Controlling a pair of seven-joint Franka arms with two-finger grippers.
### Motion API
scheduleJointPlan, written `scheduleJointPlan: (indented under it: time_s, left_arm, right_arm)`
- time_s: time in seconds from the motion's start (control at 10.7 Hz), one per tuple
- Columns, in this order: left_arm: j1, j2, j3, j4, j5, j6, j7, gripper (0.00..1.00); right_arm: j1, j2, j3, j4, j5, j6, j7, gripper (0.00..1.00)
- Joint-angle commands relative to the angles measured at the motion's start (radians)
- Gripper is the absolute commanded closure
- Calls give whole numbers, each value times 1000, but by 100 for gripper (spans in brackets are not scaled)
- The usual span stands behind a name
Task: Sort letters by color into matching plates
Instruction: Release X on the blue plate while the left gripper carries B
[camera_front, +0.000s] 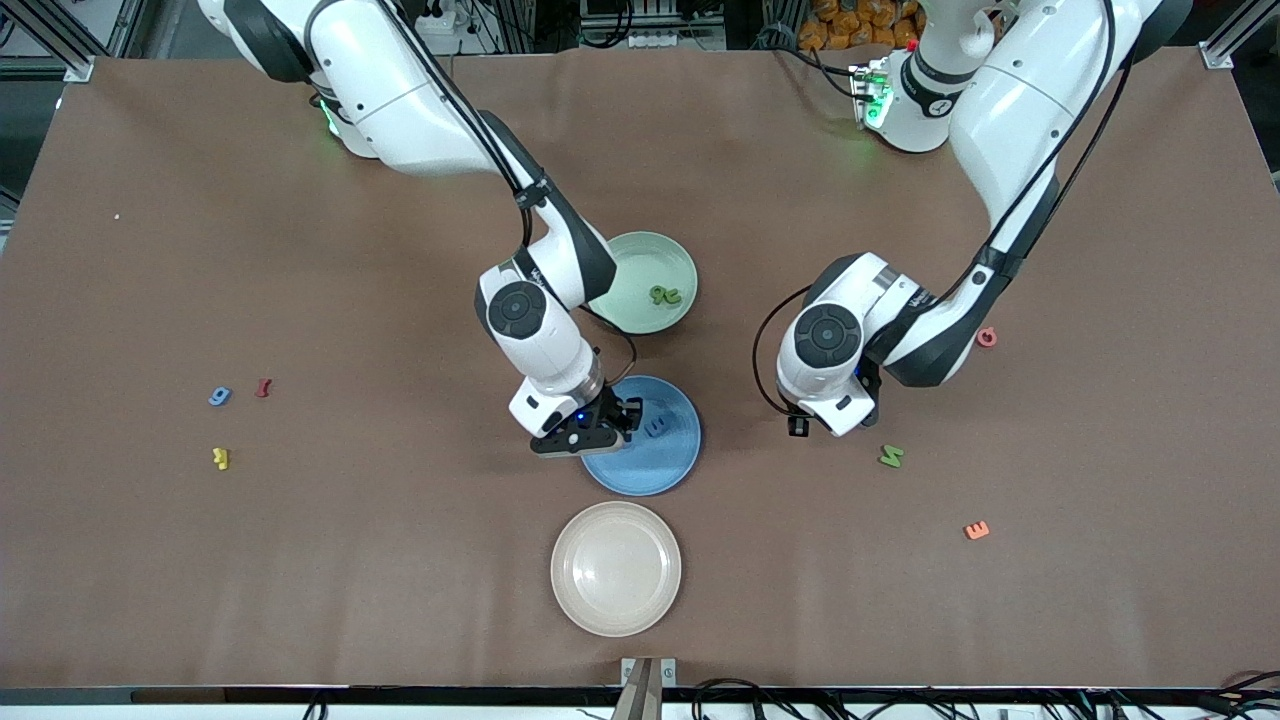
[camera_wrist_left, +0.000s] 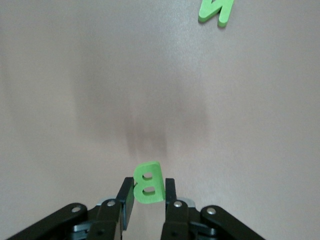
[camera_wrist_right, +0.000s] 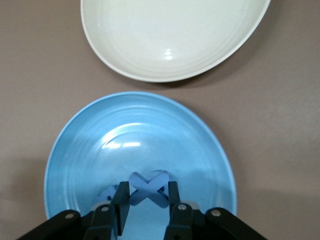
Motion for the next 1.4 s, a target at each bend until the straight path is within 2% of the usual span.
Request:
scheduleJointPlan:
  time_s: [0.0,0.09,0.47,0.65,0.84,1.31]
  left_arm:
    - [15,-57,-33,-36,-43,-17,-11,100]
    - [15,-59,-38,-35,-46,-23,-11,100]
    - [15,-60,-59,-35,-46,-30,-8,100]
    - [3,-59,-99,-35,-46,-49,-10,100]
    - [-11,-51,-148,-33,-47,-51,-19,100]
    - [-225,-15,-159,-15,-57,-51,-33,100]
  right_arm:
    - [4,18,21,32,7,0,83,6]
    - [1,15,21,32,6,0,83,0]
    - [-34,-27,-11,17,-5,-32,-19,0]
    - [-71,-66,-54,17,-5,-148,-135,0]
    - [-140,-115,-65,14,-5,-256,-232,0]
    - [-347,-275,-94,-138,-7,-374,-536,0]
